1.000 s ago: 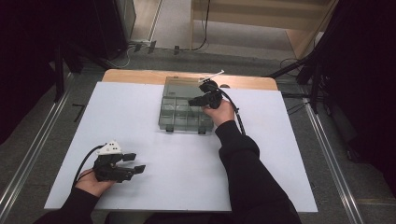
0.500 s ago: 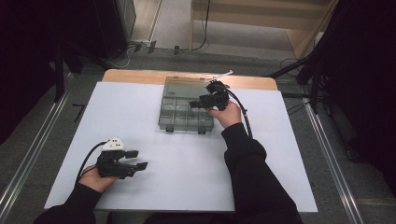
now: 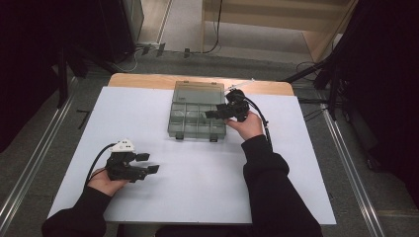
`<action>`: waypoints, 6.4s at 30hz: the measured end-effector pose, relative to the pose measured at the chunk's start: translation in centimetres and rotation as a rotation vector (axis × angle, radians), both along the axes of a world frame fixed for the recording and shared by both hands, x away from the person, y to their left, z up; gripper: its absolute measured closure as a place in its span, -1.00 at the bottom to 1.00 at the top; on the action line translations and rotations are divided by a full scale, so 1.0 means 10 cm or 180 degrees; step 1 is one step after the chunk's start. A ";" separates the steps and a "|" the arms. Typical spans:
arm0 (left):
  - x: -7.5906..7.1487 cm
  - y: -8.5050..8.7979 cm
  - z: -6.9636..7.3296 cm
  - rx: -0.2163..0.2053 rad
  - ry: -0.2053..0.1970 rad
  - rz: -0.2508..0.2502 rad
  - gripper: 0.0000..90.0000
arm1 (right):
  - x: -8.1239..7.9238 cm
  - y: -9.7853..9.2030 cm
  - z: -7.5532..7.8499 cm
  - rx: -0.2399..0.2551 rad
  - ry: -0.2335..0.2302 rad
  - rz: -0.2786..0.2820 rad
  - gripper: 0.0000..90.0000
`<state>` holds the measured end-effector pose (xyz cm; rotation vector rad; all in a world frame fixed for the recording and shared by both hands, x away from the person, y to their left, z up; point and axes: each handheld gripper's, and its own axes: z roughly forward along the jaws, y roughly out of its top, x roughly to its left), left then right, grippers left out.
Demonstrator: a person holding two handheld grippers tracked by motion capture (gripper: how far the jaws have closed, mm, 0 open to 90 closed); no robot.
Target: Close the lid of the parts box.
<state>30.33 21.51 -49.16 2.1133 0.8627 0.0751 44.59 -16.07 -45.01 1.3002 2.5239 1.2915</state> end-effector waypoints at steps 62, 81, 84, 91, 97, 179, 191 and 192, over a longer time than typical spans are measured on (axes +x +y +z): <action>1.04 -0.52 0.33 -0.0022 0.0186 0.0248 -0.25 | -0.13 -0.36 -0.03 0.0020 0.0156 -0.0242 -0.35; 1.34 -0.68 0.37 -0.0035 0.0235 0.0489 -0.25 | 0.04 -0.38 -0.01 -0.0033 0.0199 -0.0282 -0.33; 1.39 -0.68 0.37 -0.0002 0.0232 0.0545 -0.25 | 0.07 -0.37 0.00 -0.0042 0.0194 -0.0288 -0.33; 1.49 -0.74 0.36 0.0073 0.0178 0.0602 -0.25 | 0.16 -0.37 -0.06 -0.0022 0.0241 -0.0328 -0.33; 1.61 -0.75 0.32 0.0005 0.0222 0.0677 -0.25 | 0.25 -0.36 -0.09 -0.0023 0.0283 -0.0355 -0.33; 2.47 -1.01 -0.11 0.0003 0.0334 0.1367 -0.25 | 0.96 0.01 -0.52 -0.0347 0.0537 -0.1173 -0.48; 2.47 -1.00 -0.11 -0.0021 0.0352 0.1371 -0.25 | 0.95 -0.03 -0.49 -0.0294 0.0699 -0.1210 -0.38; 2.47 -1.00 -0.11 -0.0028 0.0353 0.1370 -0.25 | 0.95 -0.03 -0.49 -0.0280 0.0710 -0.1217 -0.38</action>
